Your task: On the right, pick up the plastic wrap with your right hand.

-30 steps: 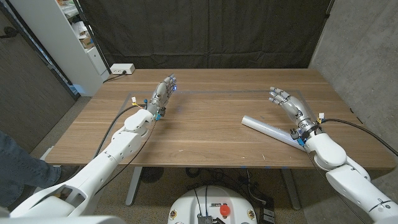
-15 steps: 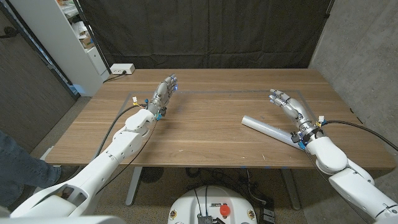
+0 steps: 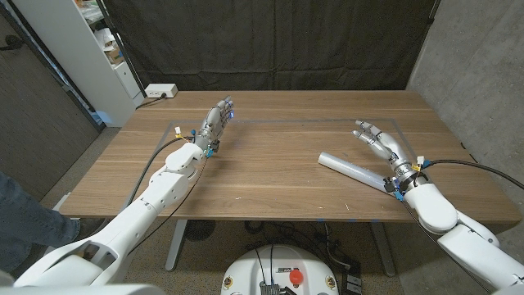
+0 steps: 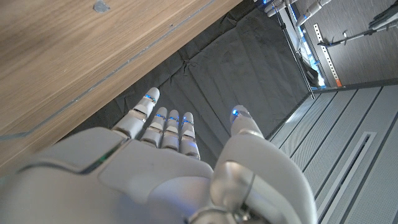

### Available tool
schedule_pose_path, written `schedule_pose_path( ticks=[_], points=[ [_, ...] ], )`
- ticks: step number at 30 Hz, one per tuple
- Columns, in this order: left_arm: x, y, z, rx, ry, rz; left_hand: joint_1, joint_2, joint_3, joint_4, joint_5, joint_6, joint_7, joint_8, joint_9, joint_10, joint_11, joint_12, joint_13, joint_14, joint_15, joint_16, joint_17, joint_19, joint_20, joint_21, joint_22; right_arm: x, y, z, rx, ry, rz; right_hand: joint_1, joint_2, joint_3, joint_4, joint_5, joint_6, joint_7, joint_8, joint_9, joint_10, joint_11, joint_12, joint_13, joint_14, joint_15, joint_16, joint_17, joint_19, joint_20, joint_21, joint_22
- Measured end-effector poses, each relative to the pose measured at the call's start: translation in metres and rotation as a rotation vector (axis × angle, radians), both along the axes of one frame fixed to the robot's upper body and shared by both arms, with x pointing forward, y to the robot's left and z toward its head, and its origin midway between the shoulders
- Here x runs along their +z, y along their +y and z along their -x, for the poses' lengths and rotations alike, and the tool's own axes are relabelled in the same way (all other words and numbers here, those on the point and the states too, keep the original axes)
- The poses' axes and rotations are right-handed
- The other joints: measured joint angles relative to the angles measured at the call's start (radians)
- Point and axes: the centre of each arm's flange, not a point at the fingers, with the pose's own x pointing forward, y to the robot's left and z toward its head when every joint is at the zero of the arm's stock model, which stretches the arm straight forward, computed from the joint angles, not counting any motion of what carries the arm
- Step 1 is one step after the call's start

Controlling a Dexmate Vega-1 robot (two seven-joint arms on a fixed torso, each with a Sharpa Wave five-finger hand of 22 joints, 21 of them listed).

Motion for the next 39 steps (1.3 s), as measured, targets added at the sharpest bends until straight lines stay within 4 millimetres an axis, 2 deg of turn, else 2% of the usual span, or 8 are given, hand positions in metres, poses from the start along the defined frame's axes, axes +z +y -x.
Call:
schedule_pose_path(
  ticks=[20,39],
  points=[
    [0.000,-0.003,-0.002,-0.004,0.005,-0.007,0.004,0.004,0.000,0.000,0.000,0.000,0.000,0.000,0.000,0.000,0.000,0.000,0.000,0.000,0.000,0.000,0.000,0.000,0.000,0.000,0.000,-0.010,0.007,0.009,-0.049,0.004,0.088,0.017,-0.007,0.004,-0.004,0.004,0.000,0.000,0.000,0.000,0.004,-0.004,0.000,0.000,0.003,-0.003,0.000,0.000,0.013,0.002,0.000,0.000],
    [0.000,-0.009,0.001,-0.014,0.007,-0.019,0.004,0.004,0.000,0.000,0.000,0.000,0.000,0.000,0.000,0.004,-0.004,0.000,0.000,0.000,0.000,0.000,0.000,-0.005,0.005,0.000,0.000,-0.018,0.016,0.012,-0.104,-0.049,0.193,0.030,-0.020,0.006,-0.010,0.005,-0.001,-0.016,0.000,0.000,0.014,-0.014,0.000,0.005,0.030,-0.016,0.000,0.000,0.042,-0.005,0.008,0.000]
  ],
)
